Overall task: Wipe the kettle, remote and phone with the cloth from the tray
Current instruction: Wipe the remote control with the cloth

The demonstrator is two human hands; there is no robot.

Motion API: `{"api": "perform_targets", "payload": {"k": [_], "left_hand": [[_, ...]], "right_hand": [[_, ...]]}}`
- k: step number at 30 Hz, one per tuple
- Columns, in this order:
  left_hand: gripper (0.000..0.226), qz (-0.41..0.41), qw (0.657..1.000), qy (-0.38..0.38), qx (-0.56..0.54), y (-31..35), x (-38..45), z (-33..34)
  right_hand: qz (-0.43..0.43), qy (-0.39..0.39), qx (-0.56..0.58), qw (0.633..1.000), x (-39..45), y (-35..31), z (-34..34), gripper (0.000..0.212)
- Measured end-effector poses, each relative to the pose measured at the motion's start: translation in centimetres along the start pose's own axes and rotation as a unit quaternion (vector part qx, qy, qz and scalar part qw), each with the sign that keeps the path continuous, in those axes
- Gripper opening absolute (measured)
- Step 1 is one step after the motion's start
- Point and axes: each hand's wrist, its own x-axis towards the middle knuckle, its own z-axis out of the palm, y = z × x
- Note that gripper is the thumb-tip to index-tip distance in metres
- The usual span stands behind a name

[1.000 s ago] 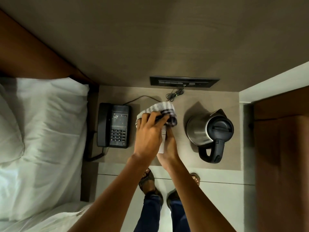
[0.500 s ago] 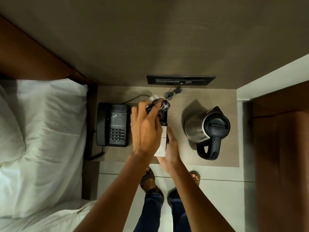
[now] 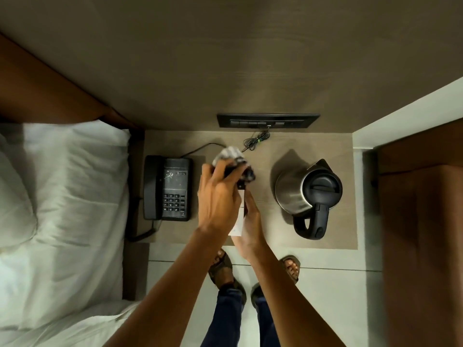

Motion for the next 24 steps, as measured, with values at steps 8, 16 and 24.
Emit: {"api": "perform_targets", "payload": {"k": [8,16,24], "left_hand": [[0.044,0.026,0.999,-0.026,-0.005,-1.2,-6.2,0.2],[0.046,0.024,0.998,-0.005,-0.053,-1.0,-1.0,1.6],[0.044,0.031,0.993,-0.052,-0.103,-1.5,-8.7,1.2]], "right_hand": [[-0.013,0.015,0.047,0.999,0.5,-1.0,-0.2,0.054],[0.035,0.002,0.075,0.997,0.5,-0.3,0.7,0.054],[0.053,0.011,0.032,0.998,0.1,-0.8,-0.7,0.070]]}}
